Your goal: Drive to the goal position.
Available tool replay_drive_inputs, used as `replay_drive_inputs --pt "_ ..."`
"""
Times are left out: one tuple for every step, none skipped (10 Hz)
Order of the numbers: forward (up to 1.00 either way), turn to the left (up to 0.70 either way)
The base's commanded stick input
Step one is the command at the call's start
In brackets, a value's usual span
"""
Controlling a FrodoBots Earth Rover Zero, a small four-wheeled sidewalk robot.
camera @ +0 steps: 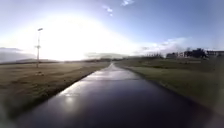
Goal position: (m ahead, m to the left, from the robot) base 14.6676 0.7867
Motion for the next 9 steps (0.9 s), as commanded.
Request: replay_drive_inputs --pt "1.0 0.05" --pt "1.0 0.0" --pt "1.0 0.0" --pt "1.0 0.0" --pt "1.0 0.0" --pt "1.0 0.0" --pt "1.0 0.0" --pt "1.0 0.0" --pt "1.0 -0.02"
